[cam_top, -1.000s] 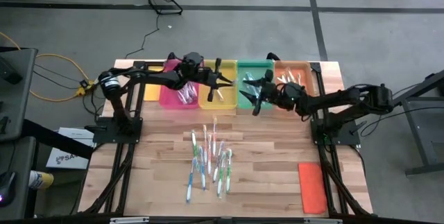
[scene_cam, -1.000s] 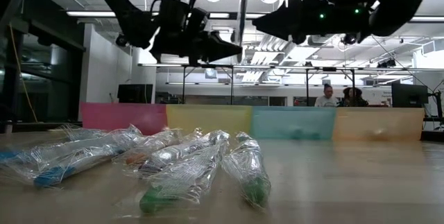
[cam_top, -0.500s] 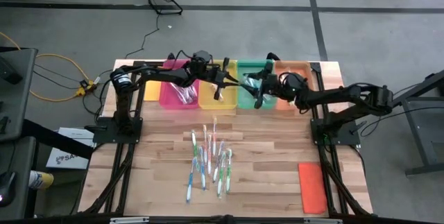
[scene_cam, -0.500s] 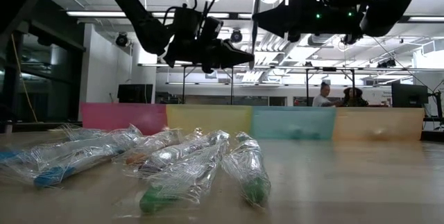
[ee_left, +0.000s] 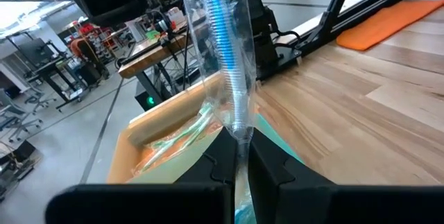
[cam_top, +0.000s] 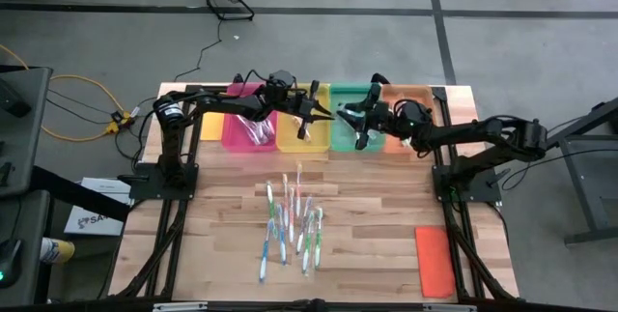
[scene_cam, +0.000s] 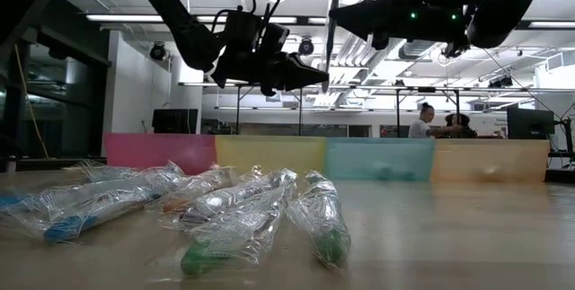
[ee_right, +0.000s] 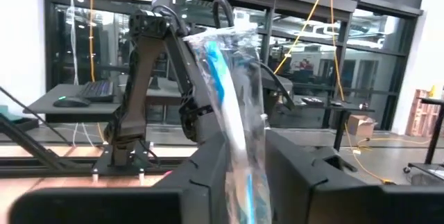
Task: Pick & Place Toothbrushes
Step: Put the blue toothbrush into the green bin
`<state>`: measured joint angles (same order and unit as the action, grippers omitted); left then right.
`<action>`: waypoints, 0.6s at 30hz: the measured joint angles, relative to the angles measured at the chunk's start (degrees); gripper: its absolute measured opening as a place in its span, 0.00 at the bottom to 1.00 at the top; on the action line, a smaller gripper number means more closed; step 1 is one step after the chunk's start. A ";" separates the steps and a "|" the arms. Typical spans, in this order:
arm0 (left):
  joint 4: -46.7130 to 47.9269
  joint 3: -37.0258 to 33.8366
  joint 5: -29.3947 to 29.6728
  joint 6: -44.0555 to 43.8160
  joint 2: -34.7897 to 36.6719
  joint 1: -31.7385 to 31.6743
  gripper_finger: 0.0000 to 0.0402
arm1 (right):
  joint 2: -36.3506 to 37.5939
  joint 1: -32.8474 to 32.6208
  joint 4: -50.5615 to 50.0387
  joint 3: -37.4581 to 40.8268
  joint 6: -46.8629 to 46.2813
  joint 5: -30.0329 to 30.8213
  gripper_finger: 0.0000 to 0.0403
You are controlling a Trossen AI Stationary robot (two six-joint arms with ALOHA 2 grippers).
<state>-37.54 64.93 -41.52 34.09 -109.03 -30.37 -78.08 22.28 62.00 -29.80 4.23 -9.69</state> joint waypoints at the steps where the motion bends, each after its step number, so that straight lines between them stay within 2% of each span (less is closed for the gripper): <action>1: 0.00 0.00 0.00 0.03 0.00 0.00 0.02 | 0.02 0.00 0.00 0.00 0.00 -0.48 0.20; 7: 0.76 -0.02 -0.36 0.07 0.00 0.02 0.03 | 0.02 0.02 0.09 0.00 0.37 -0.91 0.05; 9: 1.39 -0.02 -0.22 0.62 0.00 0.06 0.06 | 0.00 0.05 -0.06 0.00 0.29 -0.57 0.04; 12: 1.96 -0.02 -0.24 2.52 0.00 -0.09 0.14 | 0.07 0.04 -0.62 0.00 -0.82 1.14 0.04; 18: 4.21 -0.07 0.04 5.88 1.79 -2.07 0.39 | 2.44 1.01 -6.65 -0.02 -0.92 5.48 0.04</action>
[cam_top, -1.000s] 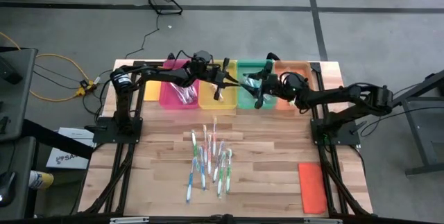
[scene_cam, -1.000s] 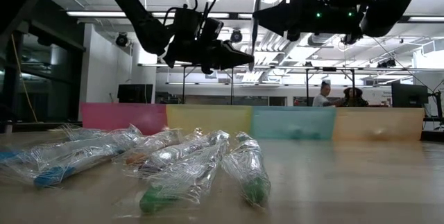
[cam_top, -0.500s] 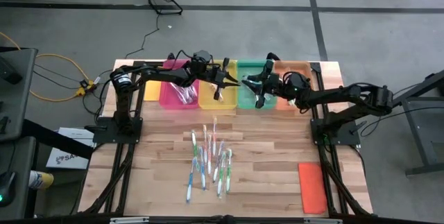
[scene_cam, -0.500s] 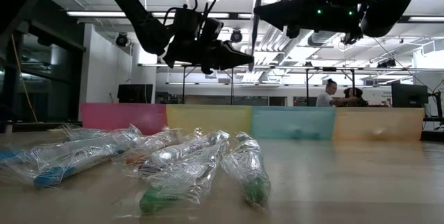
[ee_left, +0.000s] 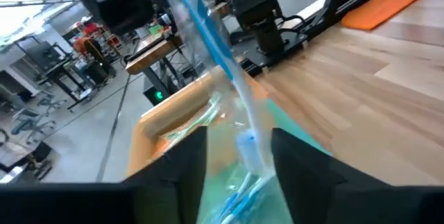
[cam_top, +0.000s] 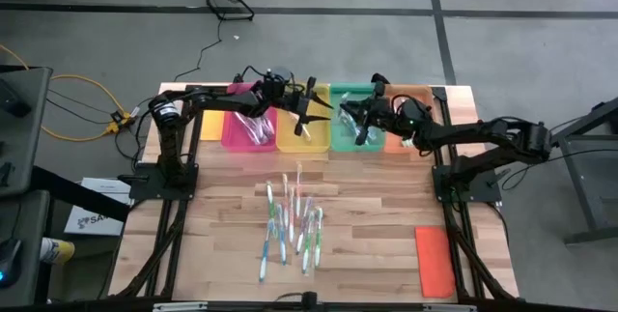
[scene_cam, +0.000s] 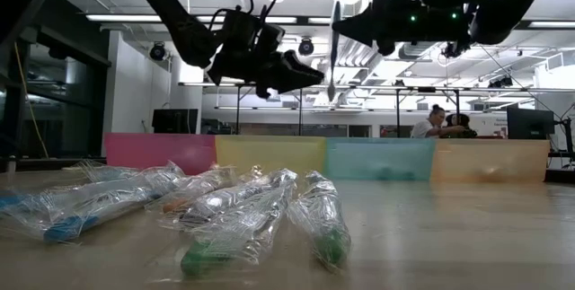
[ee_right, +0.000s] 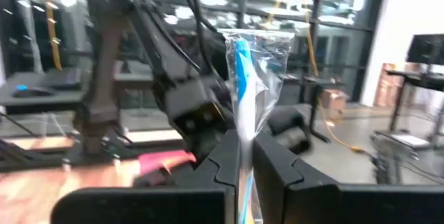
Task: Pick & Place Toothbrushes
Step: Put the blue toothbrush into the green bin
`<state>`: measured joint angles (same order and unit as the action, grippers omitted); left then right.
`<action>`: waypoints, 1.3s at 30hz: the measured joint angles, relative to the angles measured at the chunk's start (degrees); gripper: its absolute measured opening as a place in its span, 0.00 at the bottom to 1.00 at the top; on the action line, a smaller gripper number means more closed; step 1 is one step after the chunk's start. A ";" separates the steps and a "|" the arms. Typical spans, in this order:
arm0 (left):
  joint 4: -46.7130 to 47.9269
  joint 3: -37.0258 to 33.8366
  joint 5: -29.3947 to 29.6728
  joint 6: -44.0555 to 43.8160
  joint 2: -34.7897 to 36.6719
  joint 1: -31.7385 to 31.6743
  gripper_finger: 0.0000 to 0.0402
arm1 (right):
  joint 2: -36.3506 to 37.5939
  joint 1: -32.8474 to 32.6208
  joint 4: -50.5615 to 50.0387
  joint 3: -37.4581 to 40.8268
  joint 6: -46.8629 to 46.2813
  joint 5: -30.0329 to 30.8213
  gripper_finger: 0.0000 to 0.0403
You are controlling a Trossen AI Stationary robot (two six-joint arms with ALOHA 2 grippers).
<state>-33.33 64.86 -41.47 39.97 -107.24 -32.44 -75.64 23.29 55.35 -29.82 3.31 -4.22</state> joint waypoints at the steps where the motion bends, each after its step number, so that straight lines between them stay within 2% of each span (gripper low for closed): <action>1: 1.12 0.00 0.00 0.33 0.54 -0.50 0.42 | 0.70 0.32 -1.50 0.00 0.29 0.64 0.04; 6: 11.55 0.00 0.02 0.33 3.97 -3.18 0.50 | 4.85 3.04 -14.05 -1.16 7.52 1.86 0.04; 13: 23.33 0.00 -0.01 2.62 6.72 -4.32 0.51 | 4.04 8.80 -36.43 -6.74 34.74 -4.29 0.04; 16: 25.08 0.00 -0.02 3.30 6.75 -4.32 0.51 | 2.36 9.80 -39.03 -7.04 48.12 -6.96 0.04; 18: 25.95 0.00 0.00 3.34 6.75 -4.32 0.51 | 1.22 9.88 -39.30 -7.06 52.79 -6.93 0.04; 23: 29.18 0.00 -0.16 3.32 6.99 -4.35 0.51 | 0.11 9.68 -39.35 -7.06 55.04 -3.51 0.08; 32: 36.89 0.00 0.04 6.40 10.89 -4.32 0.50 | 0.11 5.97 -38.49 -7.06 56.80 4.52 0.28; 36: 42.31 0.00 0.07 8.55 13.69 -4.29 0.46 | 0.15 4.31 -38.44 -7.06 51.57 8.60 0.37; 39: 46.17 0.00 0.09 10.05 15.65 -4.16 0.42 | 0.16 3.49 -38.03 -7.06 44.18 12.35 0.44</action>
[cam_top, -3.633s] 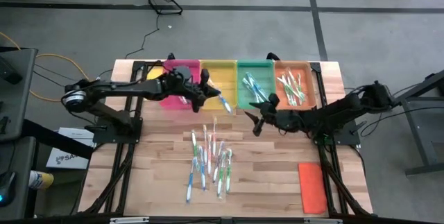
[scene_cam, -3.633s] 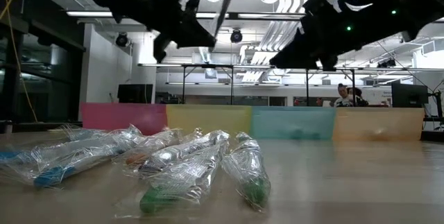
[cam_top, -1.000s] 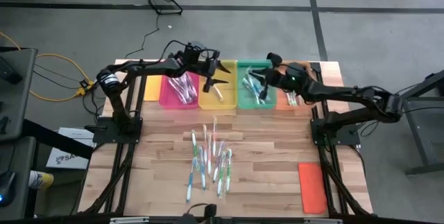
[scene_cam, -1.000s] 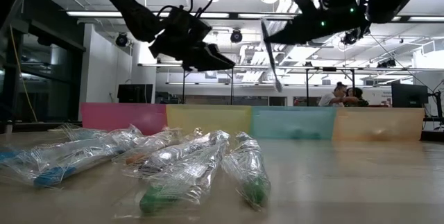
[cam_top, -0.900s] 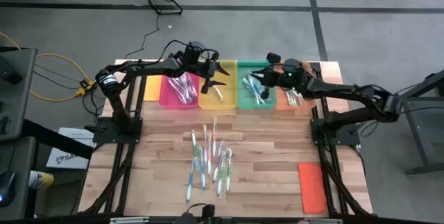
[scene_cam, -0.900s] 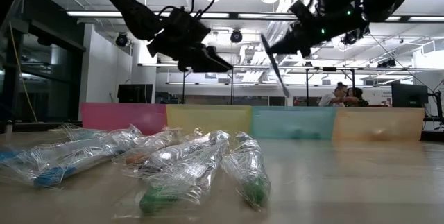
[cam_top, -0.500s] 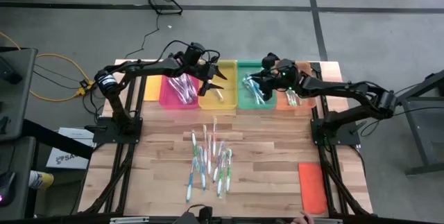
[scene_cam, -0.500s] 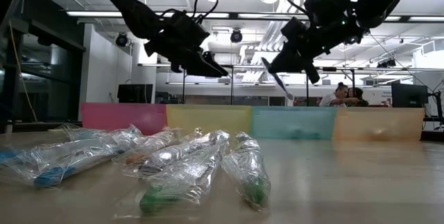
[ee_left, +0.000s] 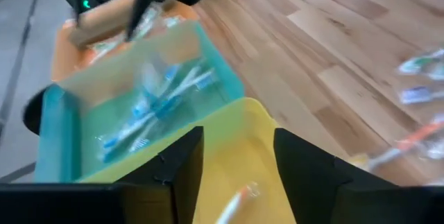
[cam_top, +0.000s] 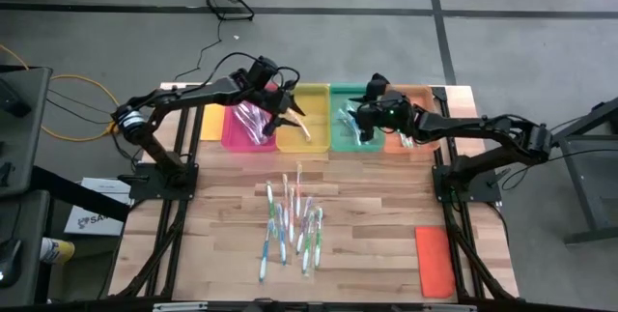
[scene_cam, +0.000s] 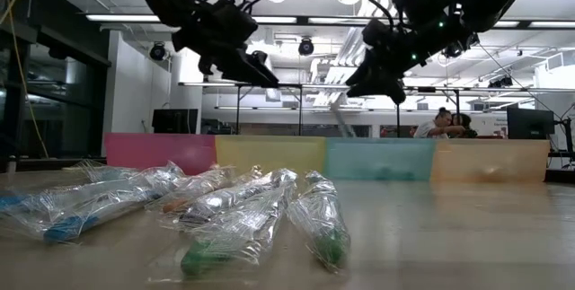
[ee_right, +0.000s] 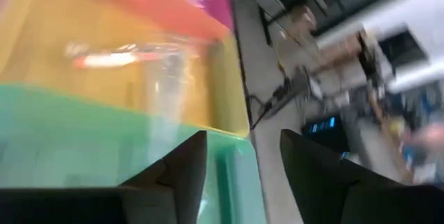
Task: Pick & Place Toothbrushes
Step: Put the blue toothbrush into the green bin
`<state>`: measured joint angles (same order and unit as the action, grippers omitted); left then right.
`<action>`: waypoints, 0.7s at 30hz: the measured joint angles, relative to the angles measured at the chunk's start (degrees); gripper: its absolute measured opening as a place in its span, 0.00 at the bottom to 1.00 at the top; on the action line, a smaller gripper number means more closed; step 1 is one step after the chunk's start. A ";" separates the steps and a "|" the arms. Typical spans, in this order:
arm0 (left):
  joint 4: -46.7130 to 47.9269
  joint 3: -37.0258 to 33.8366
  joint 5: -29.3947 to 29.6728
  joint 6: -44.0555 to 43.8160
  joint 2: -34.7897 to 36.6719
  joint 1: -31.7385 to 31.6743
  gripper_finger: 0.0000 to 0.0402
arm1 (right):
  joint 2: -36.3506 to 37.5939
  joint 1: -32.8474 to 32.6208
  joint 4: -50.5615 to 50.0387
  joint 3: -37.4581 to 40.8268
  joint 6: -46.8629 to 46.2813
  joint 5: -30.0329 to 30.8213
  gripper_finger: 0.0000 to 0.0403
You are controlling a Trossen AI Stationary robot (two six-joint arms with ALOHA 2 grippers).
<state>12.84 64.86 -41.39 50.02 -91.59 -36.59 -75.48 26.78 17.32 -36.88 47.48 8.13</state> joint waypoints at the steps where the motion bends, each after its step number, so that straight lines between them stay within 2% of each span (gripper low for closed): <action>1: 1.13 0.00 0.14 0.48 0.40 0.26 0.41 | 0.01 -0.12 0.44 0.00 -3.16 0.94 0.45; 6: 6.54 0.01 4.39 1.95 2.15 1.81 0.35 | 0.28 -0.16 -1.63 0.00 -18.66 8.26 0.51; 9: 11.20 -0.02 7.99 3.48 2.88 3.33 0.32 | 1.17 -0.16 -5.67 0.00 -26.99 9.65 0.52; 12: 15.46 0.00 11.29 4.58 3.43 5.51 0.30 | 2.33 -0.31 -11.13 0.00 -35.55 4.85 0.51; 16: 21.31 -0.01 14.77 8.04 3.43 8.60 0.29 | 3.91 -0.58 -16.96 0.00 -44.92 -6.82 0.50; 19: 22.27 -1.18 17.25 9.68 3.43 10.93 0.29 | 4.22 -0.58 -19.33 0.00 -47.11 -11.57 0.50; 21: 21.99 -2.12 17.94 9.75 3.43 11.78 0.29 | 4.14 -0.60 -20.96 0.03 -44.92 -14.48 0.50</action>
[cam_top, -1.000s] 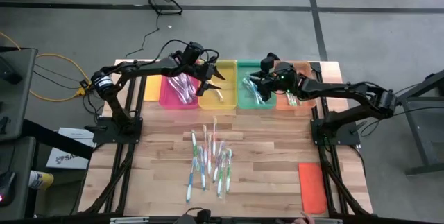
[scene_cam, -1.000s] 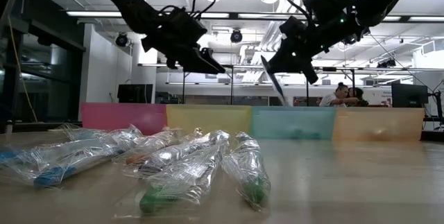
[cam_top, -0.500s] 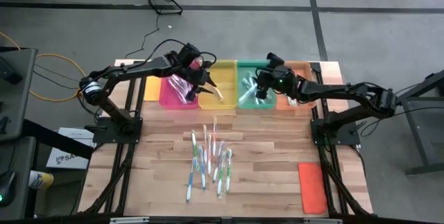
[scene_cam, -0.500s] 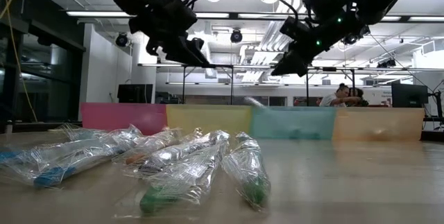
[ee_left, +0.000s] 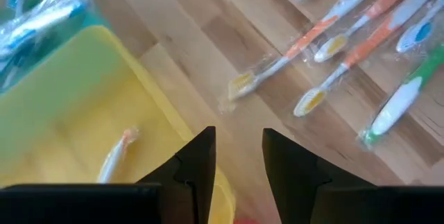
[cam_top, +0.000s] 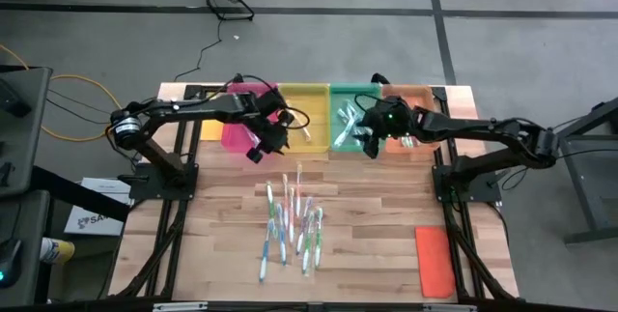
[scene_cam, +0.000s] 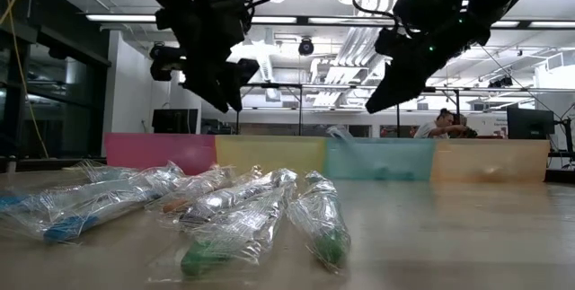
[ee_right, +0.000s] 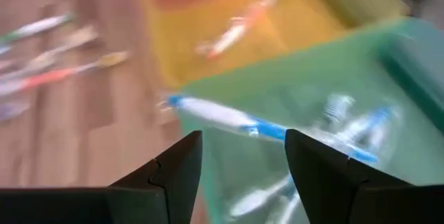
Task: Pick & Place Toothbrushes
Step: Put the blue toothbrush into the green bin
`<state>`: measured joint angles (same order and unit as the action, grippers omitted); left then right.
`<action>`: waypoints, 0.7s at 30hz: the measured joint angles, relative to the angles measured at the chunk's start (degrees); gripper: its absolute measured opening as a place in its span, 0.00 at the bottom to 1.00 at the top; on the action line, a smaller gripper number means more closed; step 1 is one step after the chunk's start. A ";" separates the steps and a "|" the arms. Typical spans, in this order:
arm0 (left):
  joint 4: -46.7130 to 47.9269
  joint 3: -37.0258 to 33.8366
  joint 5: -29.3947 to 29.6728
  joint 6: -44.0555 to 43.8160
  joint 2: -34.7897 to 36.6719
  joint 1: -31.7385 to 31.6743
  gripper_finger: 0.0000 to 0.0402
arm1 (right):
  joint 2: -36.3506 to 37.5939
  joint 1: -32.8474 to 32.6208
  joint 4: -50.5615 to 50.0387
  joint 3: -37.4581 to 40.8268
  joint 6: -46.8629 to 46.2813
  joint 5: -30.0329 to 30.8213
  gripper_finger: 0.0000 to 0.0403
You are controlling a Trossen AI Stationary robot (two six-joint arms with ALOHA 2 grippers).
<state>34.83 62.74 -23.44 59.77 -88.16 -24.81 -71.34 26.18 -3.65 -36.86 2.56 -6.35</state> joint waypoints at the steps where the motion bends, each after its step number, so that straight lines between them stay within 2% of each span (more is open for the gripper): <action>1: -0.60 -0.36 0.02 -0.10 0.00 0.29 0.29 | -0.20 -0.33 0.15 0.02 1.72 -1.70 0.50; 4: -2.40 -1.62 0.08 -1.52 0.00 0.13 0.29 | -2.05 -3.35 2.47 0.02 5.05 -2.65 0.49; 7: -5.58 -3.08 0.23 -2.61 -0.02 0.07 0.29 | -4.65 -7.35 6.48 0.06 8.08 1.49 0.49; 11: -5.98 -3.63 0.16 -2.83 -0.02 0.13 0.29 | -8.88 -11.40 10.98 0.04 14.12 12.92 0.49; 13: -5.99 -3.63 0.11 -2.82 -0.02 0.12 0.29 | -10.67 -12.04 11.97 0.05 15.53 19.98 0.49; 15: -5.99 -3.63 0.12 -2.66 -0.02 0.11 0.29 | -12.24 -11.61 13.58 0.06 15.72 23.99 0.49; 21: -5.99 -3.63 0.13 -2.57 -0.02 0.11 0.29 | -16.74 -7.82 16.16 0.04 12.89 24.41 0.49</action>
<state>28.84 59.11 -23.31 57.21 -88.18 -24.71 -88.08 18.35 12.51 -36.82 15.45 18.06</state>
